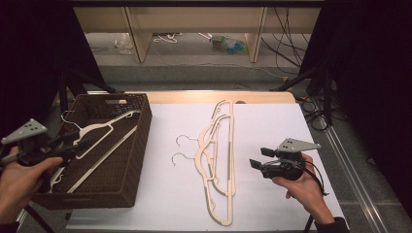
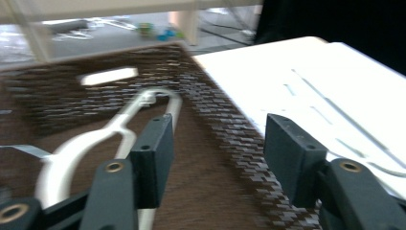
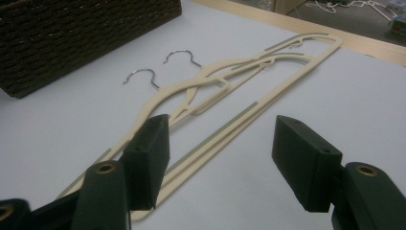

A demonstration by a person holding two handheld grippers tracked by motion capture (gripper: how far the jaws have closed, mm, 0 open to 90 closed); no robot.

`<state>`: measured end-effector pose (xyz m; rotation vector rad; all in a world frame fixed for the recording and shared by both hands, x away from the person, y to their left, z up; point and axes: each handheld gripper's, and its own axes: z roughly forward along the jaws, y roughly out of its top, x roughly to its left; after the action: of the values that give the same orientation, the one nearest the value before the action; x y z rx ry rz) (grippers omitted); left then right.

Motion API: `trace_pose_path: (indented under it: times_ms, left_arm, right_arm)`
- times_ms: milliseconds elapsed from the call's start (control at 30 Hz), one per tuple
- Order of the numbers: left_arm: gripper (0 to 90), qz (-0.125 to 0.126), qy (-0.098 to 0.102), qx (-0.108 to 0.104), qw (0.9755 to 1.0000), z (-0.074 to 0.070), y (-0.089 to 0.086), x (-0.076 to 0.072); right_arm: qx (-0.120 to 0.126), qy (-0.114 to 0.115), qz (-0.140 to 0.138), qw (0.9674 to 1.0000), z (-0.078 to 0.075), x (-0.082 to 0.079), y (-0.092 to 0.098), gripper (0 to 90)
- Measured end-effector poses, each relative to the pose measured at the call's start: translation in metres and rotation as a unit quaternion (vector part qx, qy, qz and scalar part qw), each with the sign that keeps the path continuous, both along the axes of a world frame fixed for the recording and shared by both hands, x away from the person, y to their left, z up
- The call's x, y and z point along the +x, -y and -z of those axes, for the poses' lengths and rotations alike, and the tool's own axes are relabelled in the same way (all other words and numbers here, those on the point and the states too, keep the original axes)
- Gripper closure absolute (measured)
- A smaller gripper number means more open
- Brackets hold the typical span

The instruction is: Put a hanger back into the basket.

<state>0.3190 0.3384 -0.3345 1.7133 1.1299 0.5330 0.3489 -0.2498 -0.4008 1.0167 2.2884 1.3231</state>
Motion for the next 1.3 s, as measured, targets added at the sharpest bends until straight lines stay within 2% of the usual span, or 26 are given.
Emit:
trace_pose_path:
  times_ms: [33,100,133,167,267,300,333,433,533,633,667,733,800,833,900,967,1000,1033,1167,1233,1267,1300]
  left_arm:
    - [41.1,0.004,0.001,-0.006,1.0,0.001,0.007,-0.002]
    - [39.9,0.017,0.009,-0.025,0.9995,0.002,0.021,-0.008]
    - [38.8,0.026,0.01,-0.026,0.9993,0.002,0.028,-0.01]
    - [37.6,0.037,0.012,-0.017,0.9991,0.003,0.035,-0.013]
    - [36.1,0.066,0.019,-0.019,0.9975,0.006,0.06,-0.02]
    - [35.9,0.067,0.019,-0.033,0.997,0.008,0.071,-0.022]
    - [35.5,0.078,0.023,-0.03,0.9963,0.01,0.078,-0.023]
    - [34.6,0.094,0.016,-0.039,0.9947,0.019,0.1,-0.028]
    - [34.6,0.1,0.016,-0.057,0.9932,0.027,0.118,-0.032]
    - [33.8,0.115,0.01,-0.053,0.9919,0.034,0.133,-0.034]
    - [33.1,0.117,0.01,-0.047,0.992,0.036,0.138,-0.034]
    - [32.3,0.119,0.009,-0.044,0.9919,0.041,0.145,-0.035]
    - [31.2,0.13,0.012,-0.042,0.9905,0.046,0.151,-0.036]
    - [30.3,0.134,0.019,-0.033,0.9902,0.049,0.155,-0.037]
    - [30.2,0.136,0.021,-0.028,0.9901,0.056,0.161,-0.039]
    - [29.4,0.139,0.016,-0.03,0.9897,0.065,0.166,-0.039]
    - [29.1,0.142,0.017,-0.024,0.9895,0.068,0.167,-0.038]
    - [28.6,0.135,0.013,-0.03,0.9903,0.072,0.17,-0.039]
    - [27.4,0.135,0.013,-0.019,0.9906,0.079,0.171,-0.039]
    - [27.3,0.133,0.016,-0.028,0.9906,0.081,0.171,-0.04]
    - [27.0,0.132,0.018,-0.027,0.9908,0.082,0.171,-0.041]
    - [26.7,0.136,0.022,-0.016,0.9903,0.082,0.17,-0.041]
  right_arm:
    - [0.0,-0.007,-0.002,1.0,-0.001,-0.001,-0.001,37.6]
    - [-0.002,-0.004,0.001,1.0,0.0,-0.002,-0.003,36.6]
    - [-0.001,-0.009,-0.003,1.0,0.0,-0.002,-0.005,36.1]
    - [0.001,-0.007,-0.001,1.0,0.001,-0.002,-0.007,35.5]
    - [-0.005,-0.01,-0.004,0.9999,0.002,-0.003,-0.012,33.6]
    - [-0.008,-0.013,-0.005,0.9999,0.002,-0.004,-0.014,33.6]
    - [-0.008,-0.013,-0.003,0.9999,0.003,-0.004,-0.016,33.5]
    - [-0.014,-0.016,-0.005,0.9997,0.006,-0.003,-0.022,33.5]
    - [-0.021,-0.023,-0.002,0.9995,0.01,-0.001,-0.029,33.6]
    - [-0.031,-0.033,0.002,0.999,0.015,0.002,-0.036,33.6]
    - [-0.036,-0.031,0.002,0.9989,0.017,0.004,-0.038,33.6]
    - [-0.037,-0.044,0.009,0.9983,0.019,0.005,-0.042,33.6]
    - [-0.045,-0.047,0.008,0.9979,0.022,0.007,-0.044,33.5]
    - [-0.047,-0.042,0.009,0.998,0.023,0.009,-0.045,33.4]
    - [-0.047,-0.049,0.012,0.9976,0.024,0.01,-0.047,33.0]
    - [-0.047,-0.045,0.016,0.9978,0.027,0.011,-0.048,32.9]
    - [-0.047,-0.053,0.016,0.9974,0.027,0.011,-0.049,32.7]
    - [-0.049,-0.049,0.014,0.9975,0.028,0.011,-0.049,32.5]
    - [-0.05,-0.052,0.017,0.9972,0.03,0.012,-0.051,31.9]
    - [-0.05,-0.061,0.021,0.9967,0.03,0.012,-0.052,32.0]
    - [-0.052,-0.059,0.019,0.9967,0.031,0.013,-0.052,32.0]
    - [-0.056,-0.056,0.018,0.9967,0.032,0.013,-0.052,31.9]
